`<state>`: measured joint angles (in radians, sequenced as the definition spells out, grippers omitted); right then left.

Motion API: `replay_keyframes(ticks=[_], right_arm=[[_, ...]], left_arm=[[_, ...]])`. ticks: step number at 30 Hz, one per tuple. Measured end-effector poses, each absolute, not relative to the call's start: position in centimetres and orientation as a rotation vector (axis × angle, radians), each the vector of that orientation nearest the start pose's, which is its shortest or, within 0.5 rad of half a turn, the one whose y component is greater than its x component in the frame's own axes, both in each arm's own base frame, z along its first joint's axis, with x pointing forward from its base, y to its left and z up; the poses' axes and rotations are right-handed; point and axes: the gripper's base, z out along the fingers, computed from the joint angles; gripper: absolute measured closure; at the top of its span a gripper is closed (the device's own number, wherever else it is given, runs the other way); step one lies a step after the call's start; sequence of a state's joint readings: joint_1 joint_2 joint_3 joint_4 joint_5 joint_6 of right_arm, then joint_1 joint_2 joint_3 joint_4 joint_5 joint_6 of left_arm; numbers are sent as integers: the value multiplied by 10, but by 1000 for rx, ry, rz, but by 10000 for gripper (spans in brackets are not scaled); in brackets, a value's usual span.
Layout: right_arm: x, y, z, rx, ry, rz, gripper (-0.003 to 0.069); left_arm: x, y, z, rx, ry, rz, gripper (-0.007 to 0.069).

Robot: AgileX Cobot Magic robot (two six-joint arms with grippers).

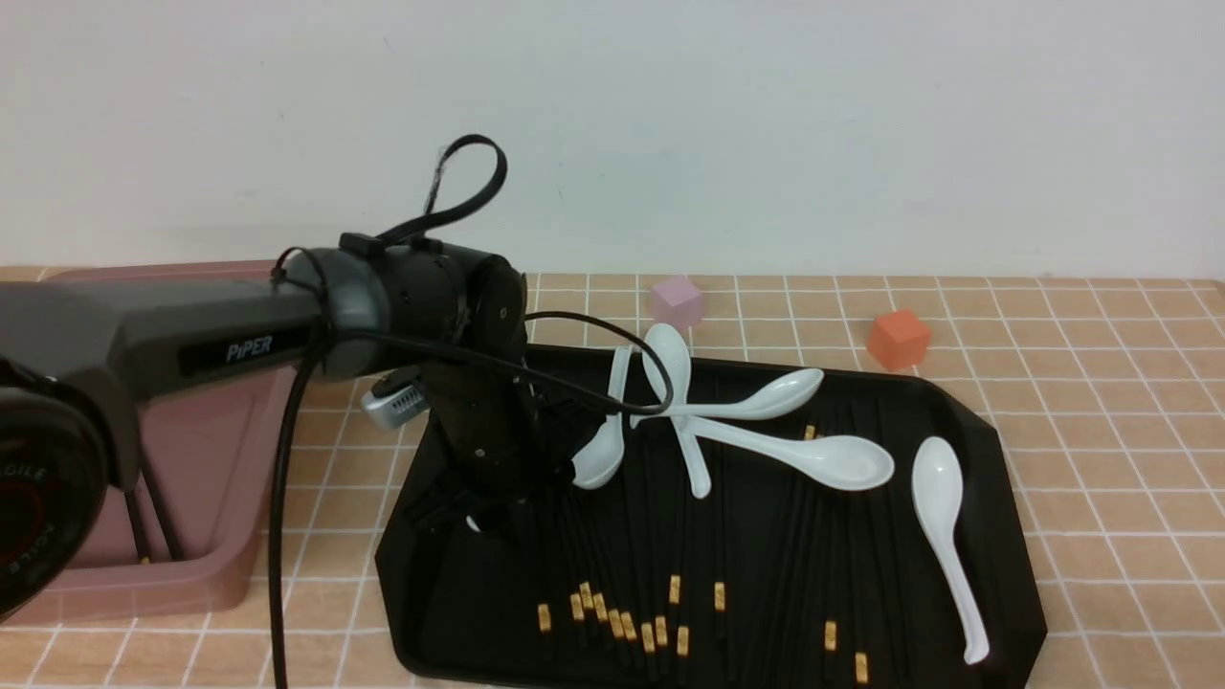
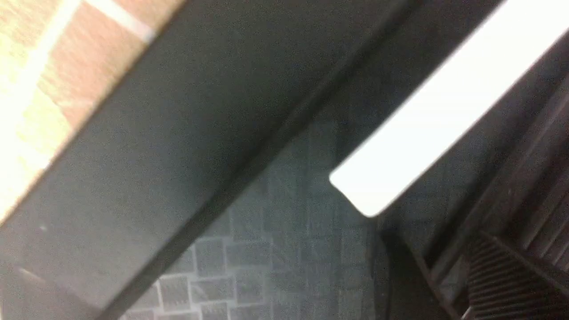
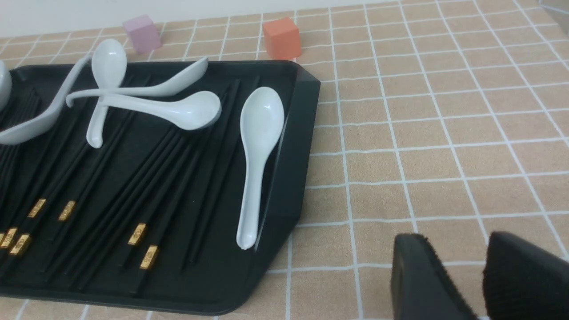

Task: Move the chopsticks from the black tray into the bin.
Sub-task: Use the left arm to grab a pair of chopsticks

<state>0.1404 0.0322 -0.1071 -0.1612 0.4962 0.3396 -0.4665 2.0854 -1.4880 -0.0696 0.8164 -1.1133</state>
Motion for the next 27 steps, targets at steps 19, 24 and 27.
replay_keyframes(ticks=[19, 24, 27], right_arm=[[49, 0, 203, 106, 1899, 157, 419], [49, 0, 203, 106, 1899, 157, 419], [49, 0, 203, 106, 1899, 157, 419]], left_arm=[[386, -185, 191, -1032, 2706, -477, 382], [405, -171, 211, -978, 2647, -527, 432], [413, -170, 224, -911, 2619, -549, 560]])
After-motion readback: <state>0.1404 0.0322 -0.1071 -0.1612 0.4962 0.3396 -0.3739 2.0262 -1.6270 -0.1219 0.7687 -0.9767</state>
